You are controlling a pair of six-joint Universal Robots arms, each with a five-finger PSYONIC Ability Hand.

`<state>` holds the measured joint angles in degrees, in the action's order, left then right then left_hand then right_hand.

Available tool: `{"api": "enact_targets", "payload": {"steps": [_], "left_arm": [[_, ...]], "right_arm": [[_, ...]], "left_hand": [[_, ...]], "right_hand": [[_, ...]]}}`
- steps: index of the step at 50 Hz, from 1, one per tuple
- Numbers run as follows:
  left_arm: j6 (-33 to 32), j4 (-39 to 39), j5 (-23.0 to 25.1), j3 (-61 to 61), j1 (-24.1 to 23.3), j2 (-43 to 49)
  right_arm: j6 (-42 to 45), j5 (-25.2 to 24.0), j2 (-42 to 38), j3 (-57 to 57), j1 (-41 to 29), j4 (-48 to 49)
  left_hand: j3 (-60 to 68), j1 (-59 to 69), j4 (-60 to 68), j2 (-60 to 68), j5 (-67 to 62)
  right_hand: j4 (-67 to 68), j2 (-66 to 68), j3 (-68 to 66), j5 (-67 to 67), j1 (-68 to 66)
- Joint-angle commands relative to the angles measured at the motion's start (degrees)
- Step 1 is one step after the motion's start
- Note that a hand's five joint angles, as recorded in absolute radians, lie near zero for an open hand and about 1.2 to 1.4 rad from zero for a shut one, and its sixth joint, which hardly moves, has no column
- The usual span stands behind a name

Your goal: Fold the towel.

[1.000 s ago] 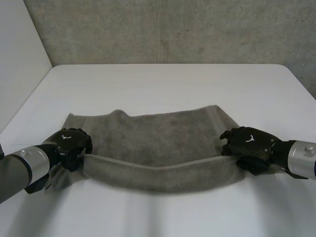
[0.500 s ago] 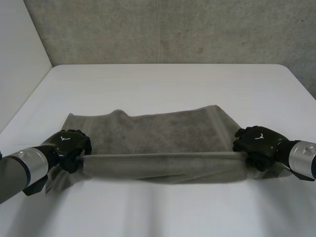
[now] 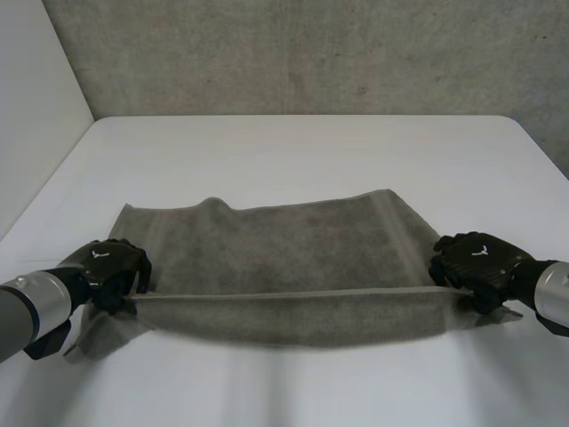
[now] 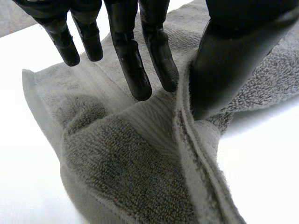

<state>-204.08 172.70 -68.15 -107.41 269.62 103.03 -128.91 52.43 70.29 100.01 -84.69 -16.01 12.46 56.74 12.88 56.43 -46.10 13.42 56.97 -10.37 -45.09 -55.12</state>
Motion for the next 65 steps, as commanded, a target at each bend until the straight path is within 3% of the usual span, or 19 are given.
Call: {"api": "enact_targets", "payload": {"steps": [1,2,3,4,5,12,16,18,25,31,43,48,56,65], "left_arm": [[0.0,0.0,-0.1,-1.0,1.2,0.1],[0.0,0.0,-0.1,-1.0,1.2,0.1],[0.0,-0.1,0.1,-1.2,1.3,0.2],[0.0,-0.1,0.1,-1.2,1.3,0.2],[0.0,-0.2,0.3,-1.5,1.2,0.2],[0.1,-2.0,0.3,-2.8,0.7,-2.0],[0.3,-6.1,0.9,-3.9,1.1,-7.7],[0.3,-6.9,1.2,-3.9,1.3,-9.2],[0.1,-8.4,2.1,-2.6,2.8,-15.0],[0.2,-12.8,2.4,-0.4,2.7,-18.6],[0.4,-12.9,2.8,9.7,2.0,-19.2],[0.1,-9.5,2.2,12.9,1.9,-12.6],[0.0,-9.1,2.2,15.7,1.7,-3.4],[0.0,-8.3,1.9,22.1,0.5,8.4]], "right_arm": [[0.6,-0.2,0.0,0.5,2.5,-0.3],[0.6,-0.2,0.2,0.7,2.9,-0.3],[0.6,-0.3,0.3,1.1,3.0,-0.3],[0.6,-0.3,0.3,1.1,3.0,-0.3],[0.6,-0.3,0.4,1.3,3.0,-0.3],[0.7,-1.5,3.4,2.6,4.2,-1.0],[0.9,-3.4,6.0,3.3,5.8,-2.6],[2.1,-7.8,10.5,3.4,9.3,-4.0],[1.8,-12.4,14.8,2.5,12.0,-5.0],[1.1,-13.7,18.6,0.4,11.9,-5.4],[-4.9,-14.5,18.6,-10.8,9.3,-1.5],[-4.5,-13.6,14.3,-13.9,7.0,0.0],[-3.0,-7.0,2.8,-21.3,-2.0,0.0],[-2.7,-4.6,-10.9,-29.4,-8.8,3.4]], "left_hand": [[-2.5,2.6,-2.9,2.9,-3.2],[-2.5,2.6,-2.9,2.9,-3.2],[-2.5,13.9,-2.9,14.2,-14.6],[-2.5,14.0,-2.9,14.3,-14.7],[-2.5,23.2,-2.9,23.5,-23.8],[-2.5,23.3,-2.9,23.6,-23.9],[-2.5,23.3,-2.9,23.6,-23.9],[-2.5,23.3,-2.9,23.6,-23.9],[-2.5,23.3,-2.9,23.6,-23.9],[-2.5,23.3,-2.9,23.6,-23.9],[-2.5,23.3,-2.9,23.6,-23.9],[-2.5,23.3,-2.9,23.6,-23.9],[-2.5,23.3,-2.9,23.6,-23.9],[-2.5,23.3,-2.9,23.6,-23.9]], "right_hand": [[-3.4,-0.5,0.4,-1.4,-1.4],[-3.4,4.5,0.4,-6.4,-6.4],[-3.4,12.2,0.4,-14.1,-14.1],[-3.4,12.3,0.4,-14.2,-14.2],[-3.4,22.9,0.4,-24.8,-24.8],[-3.4,23.0,0.4,-24.9,-24.9],[-3.4,23.0,0.4,-24.9,-24.9],[-3.4,23.0,0.4,-24.9,-24.9],[-3.4,23.0,0.4,-24.9,-24.9],[-3.4,23.0,0.4,-24.9,-24.9],[-3.4,23.0,0.4,-24.9,-24.9],[-3.4,23.0,0.4,-24.9,-24.9],[-3.4,23.0,0.4,-24.9,-24.9],[-3.4,23.0,0.4,-24.9,-24.9]]}}
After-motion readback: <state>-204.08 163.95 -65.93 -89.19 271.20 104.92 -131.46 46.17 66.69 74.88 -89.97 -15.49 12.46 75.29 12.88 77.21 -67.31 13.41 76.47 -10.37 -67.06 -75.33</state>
